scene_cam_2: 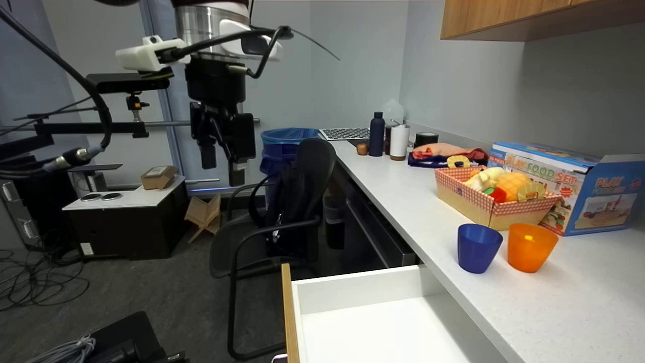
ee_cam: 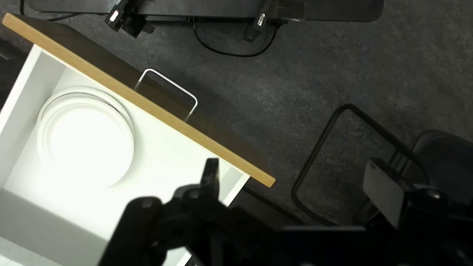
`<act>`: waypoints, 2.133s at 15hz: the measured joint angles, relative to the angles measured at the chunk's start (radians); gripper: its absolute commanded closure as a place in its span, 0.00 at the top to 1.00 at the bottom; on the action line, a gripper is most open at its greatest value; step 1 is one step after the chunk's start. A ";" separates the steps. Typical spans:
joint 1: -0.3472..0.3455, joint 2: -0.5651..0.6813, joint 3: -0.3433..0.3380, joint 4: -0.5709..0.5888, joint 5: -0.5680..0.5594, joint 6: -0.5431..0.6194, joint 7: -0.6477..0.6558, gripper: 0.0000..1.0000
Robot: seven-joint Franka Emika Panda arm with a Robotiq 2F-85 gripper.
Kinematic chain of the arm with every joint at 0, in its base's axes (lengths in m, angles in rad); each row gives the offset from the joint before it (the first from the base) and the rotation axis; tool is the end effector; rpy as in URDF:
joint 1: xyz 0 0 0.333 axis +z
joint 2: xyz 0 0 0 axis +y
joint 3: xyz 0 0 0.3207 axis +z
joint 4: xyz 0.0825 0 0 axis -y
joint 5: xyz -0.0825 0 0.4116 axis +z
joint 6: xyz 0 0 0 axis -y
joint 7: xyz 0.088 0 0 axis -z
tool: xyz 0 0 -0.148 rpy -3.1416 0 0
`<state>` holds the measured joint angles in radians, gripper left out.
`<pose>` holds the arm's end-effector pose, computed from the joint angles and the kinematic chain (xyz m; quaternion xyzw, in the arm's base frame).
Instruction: Close the open drawer
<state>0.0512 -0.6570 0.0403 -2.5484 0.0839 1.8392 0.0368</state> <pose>0.3641 0.0429 0.4335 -0.9992 -0.0106 0.0277 0.0262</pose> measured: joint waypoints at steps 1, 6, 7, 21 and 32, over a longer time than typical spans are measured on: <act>-0.001 0.001 0.000 0.000 0.000 0.000 0.005 1.00; -0.002 0.003 0.000 0.000 0.000 0.000 0.008 1.00; -0.002 0.003 0.000 0.000 0.000 0.000 0.008 1.00; 0.040 0.038 -0.080 0.019 0.035 -0.156 -0.261 1.00; 0.040 0.069 -0.094 0.038 0.035 -0.160 -0.276 1.00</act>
<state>0.0911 -0.5877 -0.0534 -2.5108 0.1188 1.6797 -0.2391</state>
